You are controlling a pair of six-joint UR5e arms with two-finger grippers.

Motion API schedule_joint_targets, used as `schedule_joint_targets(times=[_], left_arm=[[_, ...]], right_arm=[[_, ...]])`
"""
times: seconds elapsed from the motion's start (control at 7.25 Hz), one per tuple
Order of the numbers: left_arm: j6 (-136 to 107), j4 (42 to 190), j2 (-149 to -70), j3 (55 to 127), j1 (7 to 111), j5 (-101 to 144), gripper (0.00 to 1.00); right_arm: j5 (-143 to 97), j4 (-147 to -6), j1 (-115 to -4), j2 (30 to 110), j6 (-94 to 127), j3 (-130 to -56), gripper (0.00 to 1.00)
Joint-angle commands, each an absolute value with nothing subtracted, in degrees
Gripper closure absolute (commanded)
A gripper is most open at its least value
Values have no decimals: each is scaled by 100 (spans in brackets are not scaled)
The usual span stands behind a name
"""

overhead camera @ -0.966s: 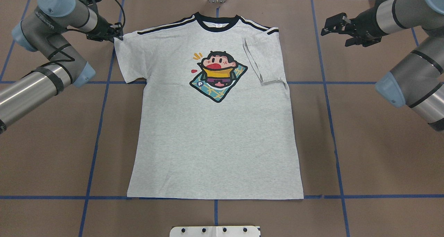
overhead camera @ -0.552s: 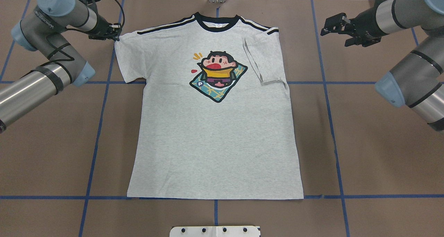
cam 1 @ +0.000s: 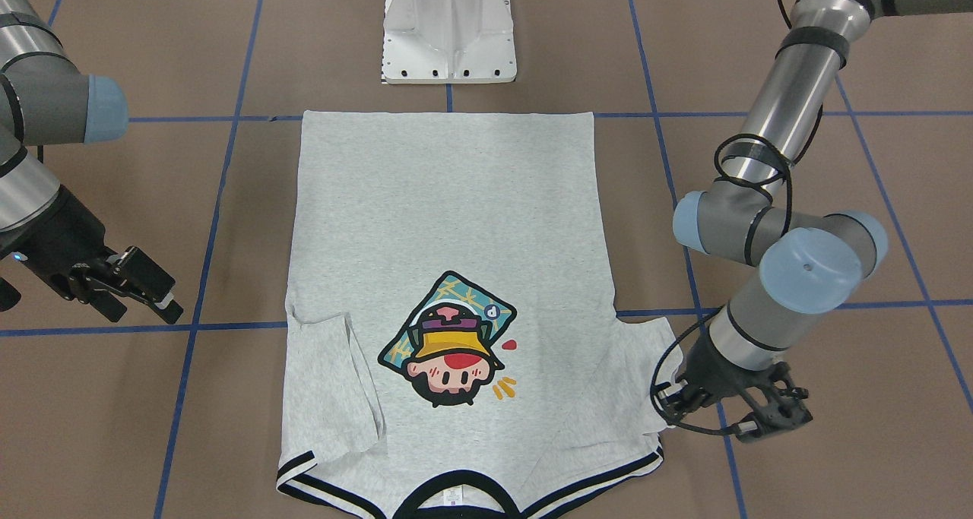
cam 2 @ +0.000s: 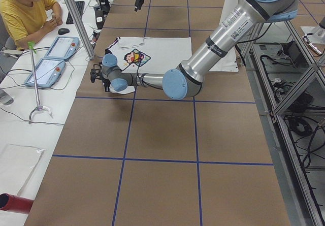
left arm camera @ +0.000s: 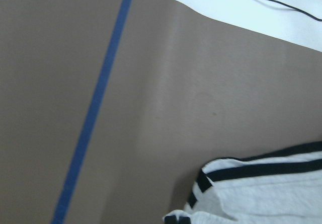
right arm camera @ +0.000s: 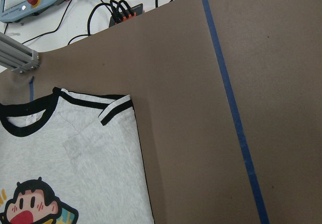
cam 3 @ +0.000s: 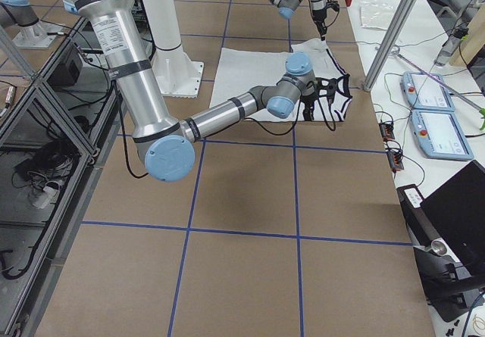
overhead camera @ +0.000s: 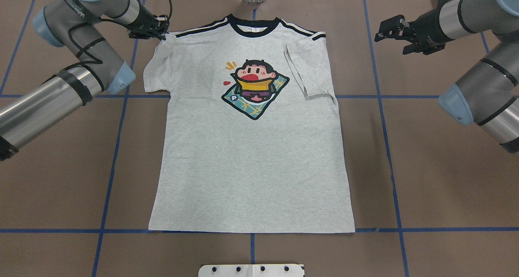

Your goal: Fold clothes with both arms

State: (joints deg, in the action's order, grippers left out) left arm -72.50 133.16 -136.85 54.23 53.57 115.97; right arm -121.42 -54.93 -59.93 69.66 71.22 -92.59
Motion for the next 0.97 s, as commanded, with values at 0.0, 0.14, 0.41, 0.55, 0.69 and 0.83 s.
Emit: schedule_joint_targets(times=[0.0, 0.14, 0.41, 0.55, 0.69, 0.83], left_arm=[[-7787, 13219, -14009, 5363, 4862, 10912, 100], [-7813, 13219, -14210, 5109, 4834, 10785, 100], [-7901, 13524, -14563, 4450, 4816, 10329, 100], [-7910, 13761, -14668, 4273, 4816, 10292, 100], [-7910, 13955, -14712, 4045, 4816, 10135, 100], [-7910, 14061, -14722, 3991, 4808, 10125, 100]], right_arm=[[-12129, -5493, -5994, 7005, 7119, -9220, 0], [-12129, -5493, -5994, 7066, 7119, -9246, 0], [-12138, -5493, -5994, 7066, 7119, -9281, 0], [-12129, -5493, -5994, 7066, 7128, -9299, 0], [-12129, -5493, -5994, 7066, 7137, -9308, 0], [-12129, -5493, -5994, 7066, 7163, -9308, 0]])
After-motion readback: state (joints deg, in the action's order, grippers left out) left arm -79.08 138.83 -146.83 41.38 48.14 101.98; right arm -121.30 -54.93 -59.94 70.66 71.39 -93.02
